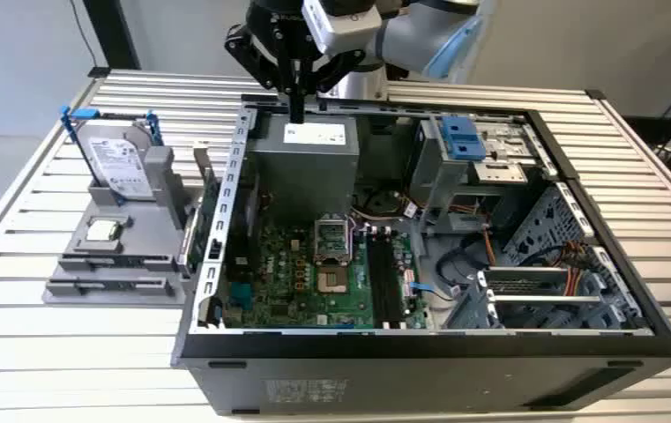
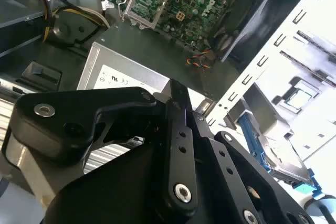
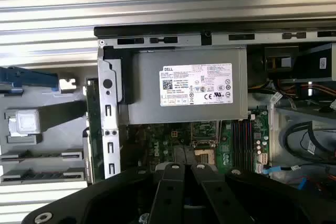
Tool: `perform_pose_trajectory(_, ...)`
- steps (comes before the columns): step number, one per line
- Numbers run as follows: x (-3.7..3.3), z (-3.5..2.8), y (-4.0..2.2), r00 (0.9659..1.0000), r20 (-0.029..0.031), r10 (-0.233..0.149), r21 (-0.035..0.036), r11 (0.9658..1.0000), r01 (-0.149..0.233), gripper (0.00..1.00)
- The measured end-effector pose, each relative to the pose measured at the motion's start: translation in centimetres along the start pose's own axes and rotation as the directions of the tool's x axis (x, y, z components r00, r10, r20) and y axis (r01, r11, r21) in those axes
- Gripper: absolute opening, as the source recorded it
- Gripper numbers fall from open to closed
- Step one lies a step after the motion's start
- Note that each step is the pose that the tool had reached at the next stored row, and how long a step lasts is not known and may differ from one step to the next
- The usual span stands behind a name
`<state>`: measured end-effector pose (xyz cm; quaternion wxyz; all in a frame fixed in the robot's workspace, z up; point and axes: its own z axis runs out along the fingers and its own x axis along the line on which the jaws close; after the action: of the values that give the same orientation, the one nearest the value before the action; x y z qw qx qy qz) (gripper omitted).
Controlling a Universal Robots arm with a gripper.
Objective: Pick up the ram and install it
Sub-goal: 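Reach for the ram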
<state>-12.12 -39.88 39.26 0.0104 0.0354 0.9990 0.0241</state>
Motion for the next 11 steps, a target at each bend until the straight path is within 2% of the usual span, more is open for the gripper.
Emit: perform_pose_trajectory(11, 0.14, -0.01, -0.01, 1.0000, -0.0001, 0.000, 0.0001, 1.0000, 0.000, 0.00)
